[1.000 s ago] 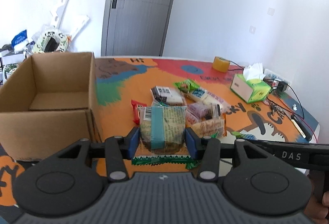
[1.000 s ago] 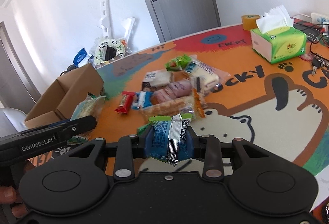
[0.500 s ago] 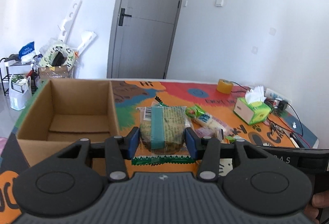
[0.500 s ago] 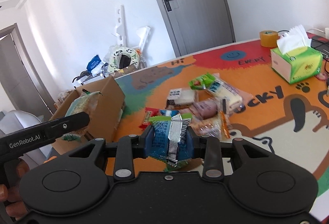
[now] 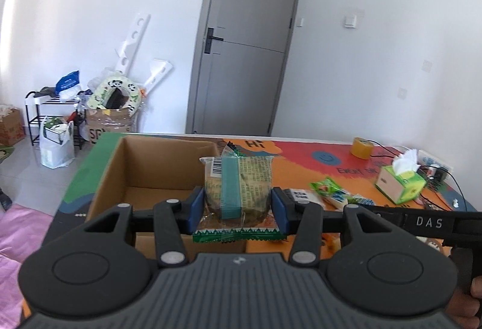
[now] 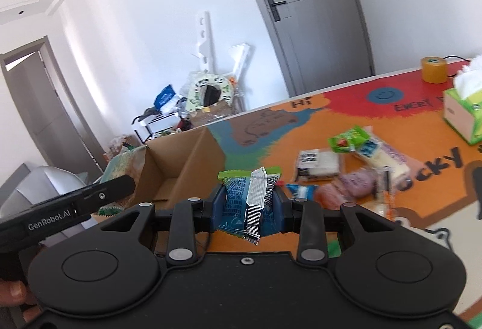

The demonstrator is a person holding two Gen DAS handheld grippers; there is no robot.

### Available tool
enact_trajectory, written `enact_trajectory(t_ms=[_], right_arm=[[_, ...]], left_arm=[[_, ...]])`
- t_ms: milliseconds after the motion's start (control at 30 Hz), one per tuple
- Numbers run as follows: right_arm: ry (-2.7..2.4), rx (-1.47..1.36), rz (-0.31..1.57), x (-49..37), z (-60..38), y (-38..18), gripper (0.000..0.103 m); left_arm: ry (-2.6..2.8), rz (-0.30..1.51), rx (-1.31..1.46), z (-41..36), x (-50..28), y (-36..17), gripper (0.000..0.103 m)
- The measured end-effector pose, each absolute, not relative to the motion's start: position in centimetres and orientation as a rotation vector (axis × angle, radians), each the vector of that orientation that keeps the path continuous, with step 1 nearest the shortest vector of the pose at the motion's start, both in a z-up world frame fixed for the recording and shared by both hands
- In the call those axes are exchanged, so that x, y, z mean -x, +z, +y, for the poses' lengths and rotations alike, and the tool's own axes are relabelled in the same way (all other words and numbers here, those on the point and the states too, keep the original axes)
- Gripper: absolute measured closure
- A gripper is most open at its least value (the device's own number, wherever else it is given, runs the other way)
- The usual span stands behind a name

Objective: Organize snacks
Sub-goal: 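Carry both held snacks to the cardboard box and release them inside, then move both open tools back over the snack pile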

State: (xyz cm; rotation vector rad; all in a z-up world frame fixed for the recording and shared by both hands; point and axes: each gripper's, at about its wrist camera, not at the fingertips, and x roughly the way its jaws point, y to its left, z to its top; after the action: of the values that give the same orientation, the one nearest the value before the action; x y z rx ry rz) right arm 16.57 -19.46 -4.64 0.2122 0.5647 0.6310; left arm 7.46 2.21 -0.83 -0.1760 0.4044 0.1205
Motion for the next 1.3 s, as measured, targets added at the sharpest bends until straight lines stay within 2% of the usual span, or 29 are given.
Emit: enact_trajectory(t_ms=[733, 867, 1033, 1100, 1200, 1300], right_arm=[[0.773, -0.182, 0.587, -18.5, -10.4, -3.3, 0.069], [0.794, -0.168, 0.593, -18.5, -8.9, -3.1, 0.069], [0.817, -0.168, 0.606, -18.6, -7.7, -3.3, 0.069], [0.846, -0.17, 0.6, -18.5, -7.3, -3.2, 0.065], [0.845, -0.164, 0.569, -18.1, -7.4, -3.1, 0.044], [0.815, -0.183, 0.593, -18.3, -8.5, -3.3, 0.044]], left_arm=[[0.288, 0.446, 0.244, 9.4, -9.3, -2.0, 0.056], [0.311, 0.444, 0.232, 9.6, -8.9, -1.8, 0.048], [0.321, 0.444, 0.259, 10.4, -7.9, -1.7, 0.046], [0.332, 0.445, 0.273, 10.9, -7.7, -1.7, 0.04], [0.335, 0.44, 0.282, 11.0, -7.4, -1.7, 0.033], [0.331, 0.44, 0.276, 10.7, -7.2, -1.7, 0.027]])
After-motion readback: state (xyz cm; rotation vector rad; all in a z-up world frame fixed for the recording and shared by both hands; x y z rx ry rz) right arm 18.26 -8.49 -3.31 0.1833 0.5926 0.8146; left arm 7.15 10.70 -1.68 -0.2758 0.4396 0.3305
